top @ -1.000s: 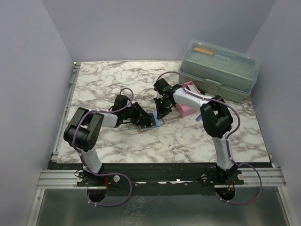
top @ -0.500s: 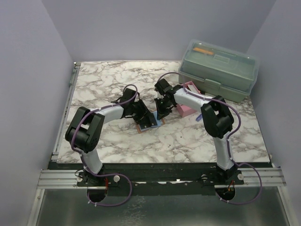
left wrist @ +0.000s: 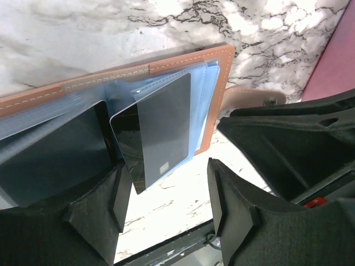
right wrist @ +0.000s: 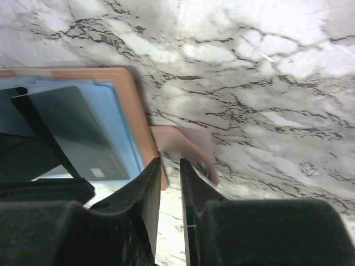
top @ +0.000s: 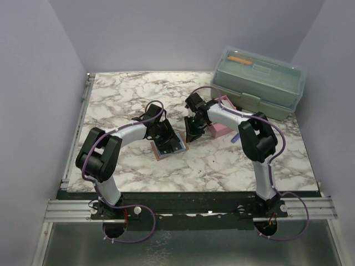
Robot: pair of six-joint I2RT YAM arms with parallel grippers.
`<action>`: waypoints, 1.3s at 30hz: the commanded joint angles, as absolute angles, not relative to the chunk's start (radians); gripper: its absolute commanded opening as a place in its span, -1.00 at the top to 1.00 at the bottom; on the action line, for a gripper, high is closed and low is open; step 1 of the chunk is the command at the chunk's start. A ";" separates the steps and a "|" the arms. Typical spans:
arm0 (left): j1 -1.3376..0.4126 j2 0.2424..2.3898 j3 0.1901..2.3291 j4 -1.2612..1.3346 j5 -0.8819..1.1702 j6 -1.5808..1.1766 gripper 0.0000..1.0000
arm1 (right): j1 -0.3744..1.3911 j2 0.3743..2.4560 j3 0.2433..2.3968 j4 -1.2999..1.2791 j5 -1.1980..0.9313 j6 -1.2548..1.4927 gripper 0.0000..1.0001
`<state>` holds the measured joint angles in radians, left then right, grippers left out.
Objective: Put the credit cards into the card holder
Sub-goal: Insert the credit card into the card holder.
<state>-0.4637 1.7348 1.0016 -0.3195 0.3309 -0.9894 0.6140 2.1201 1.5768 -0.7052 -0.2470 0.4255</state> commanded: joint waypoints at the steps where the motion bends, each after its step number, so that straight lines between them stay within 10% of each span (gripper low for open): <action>1: -0.456 1.695 0.998 -0.408 0.303 -0.912 -0.25 | 0.594 2.077 1.591 -0.764 -0.251 0.406 0.48; 39: -0.399 1.699 1.133 -0.605 0.350 -0.810 -0.38 | 0.578 2.048 1.599 -0.750 -0.385 0.395 0.09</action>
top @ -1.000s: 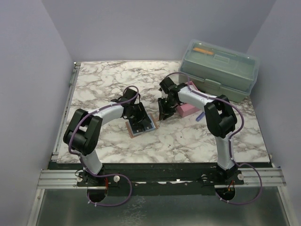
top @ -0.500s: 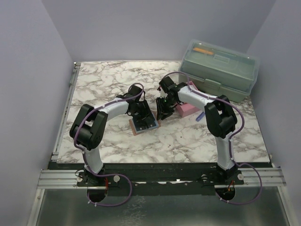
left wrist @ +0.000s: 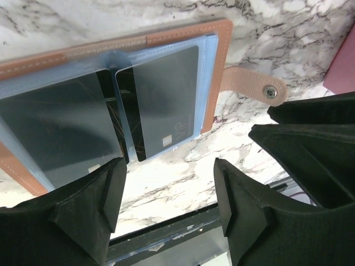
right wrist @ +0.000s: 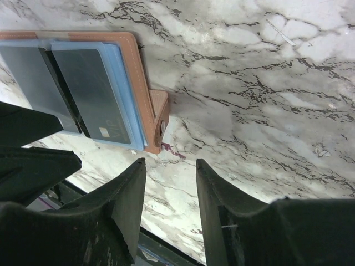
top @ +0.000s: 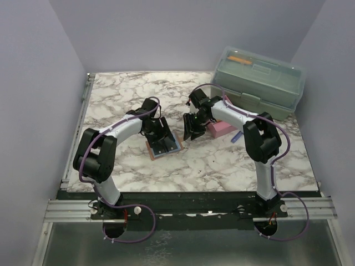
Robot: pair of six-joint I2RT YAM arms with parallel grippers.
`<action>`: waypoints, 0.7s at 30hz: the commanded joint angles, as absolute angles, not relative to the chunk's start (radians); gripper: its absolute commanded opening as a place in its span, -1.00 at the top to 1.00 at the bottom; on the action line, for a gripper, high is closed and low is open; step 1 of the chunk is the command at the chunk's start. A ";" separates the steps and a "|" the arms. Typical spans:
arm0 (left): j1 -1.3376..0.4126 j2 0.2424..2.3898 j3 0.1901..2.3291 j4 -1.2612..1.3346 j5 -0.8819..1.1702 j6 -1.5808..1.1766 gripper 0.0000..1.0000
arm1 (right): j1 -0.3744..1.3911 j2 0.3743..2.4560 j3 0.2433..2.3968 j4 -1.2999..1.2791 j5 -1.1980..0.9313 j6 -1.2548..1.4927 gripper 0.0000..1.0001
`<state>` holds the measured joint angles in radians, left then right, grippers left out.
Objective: Put the credit cards into the card holder
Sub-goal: Insert the credit card into the card holder.
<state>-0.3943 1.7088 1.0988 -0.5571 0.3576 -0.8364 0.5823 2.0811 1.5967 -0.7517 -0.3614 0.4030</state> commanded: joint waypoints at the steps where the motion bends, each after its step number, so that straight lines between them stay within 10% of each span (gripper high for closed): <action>1: -0.399 1.712 1.142 -0.604 0.348 -0.809 -0.35 | 0.578 2.048 1.601 -0.751 -0.388 0.393 0.09; 21: -0.407 1.713 1.173 -0.577 0.228 -0.796 -0.32 | 0.578 2.042 1.596 -0.752 -0.395 0.386 0.10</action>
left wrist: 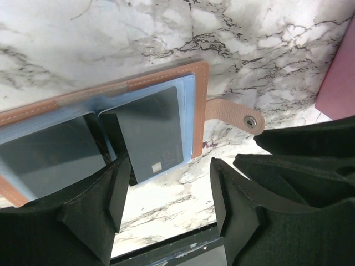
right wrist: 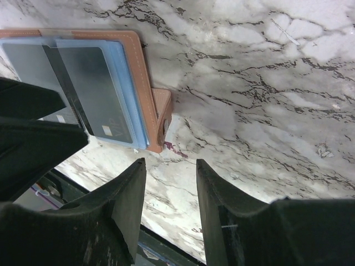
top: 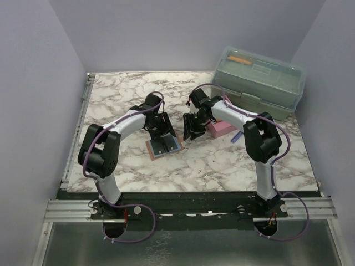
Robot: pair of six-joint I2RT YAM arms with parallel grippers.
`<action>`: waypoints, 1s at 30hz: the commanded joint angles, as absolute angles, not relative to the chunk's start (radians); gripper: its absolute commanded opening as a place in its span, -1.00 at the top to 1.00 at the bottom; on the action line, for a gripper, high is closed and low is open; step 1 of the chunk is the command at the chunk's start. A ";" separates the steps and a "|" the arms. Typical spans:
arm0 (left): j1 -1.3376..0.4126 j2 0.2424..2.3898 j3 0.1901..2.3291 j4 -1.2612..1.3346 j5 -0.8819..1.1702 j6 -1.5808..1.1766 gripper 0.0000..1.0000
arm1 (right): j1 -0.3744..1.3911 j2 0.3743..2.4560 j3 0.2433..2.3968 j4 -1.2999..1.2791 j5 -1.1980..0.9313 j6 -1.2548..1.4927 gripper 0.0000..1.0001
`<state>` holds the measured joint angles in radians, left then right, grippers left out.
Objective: Put the credit cards into the card holder
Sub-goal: Insert the credit card into the card holder.
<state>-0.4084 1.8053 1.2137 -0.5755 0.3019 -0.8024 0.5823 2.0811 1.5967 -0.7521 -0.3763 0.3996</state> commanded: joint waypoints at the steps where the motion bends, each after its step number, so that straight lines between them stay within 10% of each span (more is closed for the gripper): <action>1: -0.405 1.700 1.158 -0.578 0.218 -0.801 -0.33 | 0.578 2.043 1.594 -0.752 -0.394 0.386 0.10; 30: -0.394 1.687 1.121 -0.481 0.334 -0.871 -0.17 | 0.578 2.039 1.630 -0.763 -0.406 0.420 0.10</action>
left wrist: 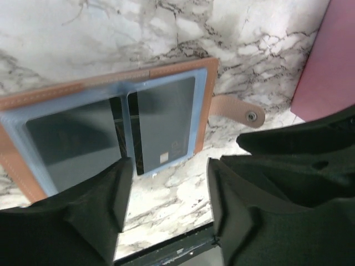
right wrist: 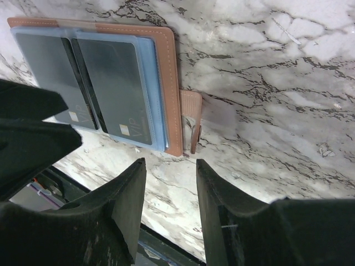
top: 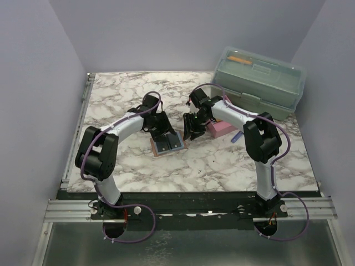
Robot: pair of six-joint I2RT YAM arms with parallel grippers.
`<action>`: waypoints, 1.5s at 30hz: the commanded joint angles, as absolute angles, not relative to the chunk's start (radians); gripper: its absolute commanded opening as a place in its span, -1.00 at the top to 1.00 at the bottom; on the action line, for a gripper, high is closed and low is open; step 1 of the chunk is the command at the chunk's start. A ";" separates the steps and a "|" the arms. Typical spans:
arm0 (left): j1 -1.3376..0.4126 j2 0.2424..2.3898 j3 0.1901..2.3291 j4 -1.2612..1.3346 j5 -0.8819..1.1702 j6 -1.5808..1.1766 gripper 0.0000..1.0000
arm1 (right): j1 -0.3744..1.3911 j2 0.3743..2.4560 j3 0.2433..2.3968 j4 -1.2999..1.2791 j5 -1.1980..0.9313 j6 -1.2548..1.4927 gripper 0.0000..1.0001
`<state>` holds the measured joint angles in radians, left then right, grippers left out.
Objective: Put the credit cards into the card holder
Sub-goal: Insert the credit card into the card holder, then turn over the card slot in the card holder.
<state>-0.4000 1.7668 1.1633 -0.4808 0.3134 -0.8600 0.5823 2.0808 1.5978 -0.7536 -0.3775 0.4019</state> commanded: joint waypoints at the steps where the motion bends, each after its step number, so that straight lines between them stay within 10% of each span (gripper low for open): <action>1: -0.394 1.686 1.117 -0.479 0.340 -0.872 -0.05 | 0.578 2.040 1.634 -0.762 -0.413 0.425 0.10; 10: -0.385 1.779 1.130 -0.456 0.348 -0.831 0.80 | 0.577 2.080 1.671 -0.733 -0.499 0.445 0.31; 45: -0.360 1.841 1.061 -0.420 0.352 -0.783 0.93 | 0.578 2.213 1.635 -0.586 -0.771 0.485 0.05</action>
